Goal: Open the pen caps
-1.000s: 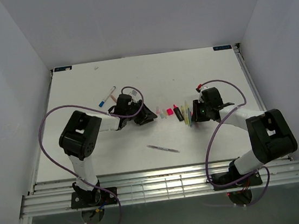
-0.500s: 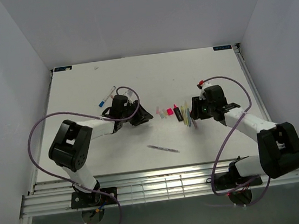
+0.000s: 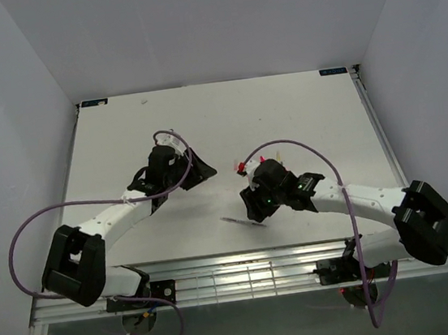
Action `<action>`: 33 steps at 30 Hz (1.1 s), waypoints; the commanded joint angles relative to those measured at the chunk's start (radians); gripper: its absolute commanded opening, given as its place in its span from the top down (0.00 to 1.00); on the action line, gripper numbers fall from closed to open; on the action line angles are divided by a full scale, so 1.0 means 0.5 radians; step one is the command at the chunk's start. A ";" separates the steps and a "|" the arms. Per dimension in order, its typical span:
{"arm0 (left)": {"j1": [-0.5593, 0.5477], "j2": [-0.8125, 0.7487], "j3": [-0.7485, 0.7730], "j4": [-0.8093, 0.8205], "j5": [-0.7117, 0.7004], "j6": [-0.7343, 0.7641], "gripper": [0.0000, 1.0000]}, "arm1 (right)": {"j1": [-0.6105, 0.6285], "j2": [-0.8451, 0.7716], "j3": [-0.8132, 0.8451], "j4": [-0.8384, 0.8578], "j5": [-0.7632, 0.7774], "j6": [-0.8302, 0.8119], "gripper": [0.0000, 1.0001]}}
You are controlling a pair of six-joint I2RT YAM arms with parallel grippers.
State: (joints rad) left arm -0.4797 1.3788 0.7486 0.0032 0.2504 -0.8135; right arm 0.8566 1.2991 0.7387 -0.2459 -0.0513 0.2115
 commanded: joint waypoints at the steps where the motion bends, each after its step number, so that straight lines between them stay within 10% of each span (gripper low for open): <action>1: 0.005 -0.174 -0.113 -0.148 -0.099 -0.036 0.39 | 0.155 0.104 0.020 -0.024 0.017 0.056 0.47; 22: 0.008 -0.635 -0.657 -0.046 -0.068 -0.183 0.38 | 0.324 0.341 -0.045 0.093 0.305 0.065 0.56; 33: 0.008 -0.638 -0.724 -0.025 -0.010 -0.217 0.40 | 0.361 0.421 -0.063 0.203 0.219 0.043 0.89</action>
State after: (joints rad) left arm -0.4797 1.0672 0.3988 -0.0238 0.2226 -0.9104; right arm 1.0245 1.4868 0.7208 -0.1650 0.0750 0.2344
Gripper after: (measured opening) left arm 0.609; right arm 0.149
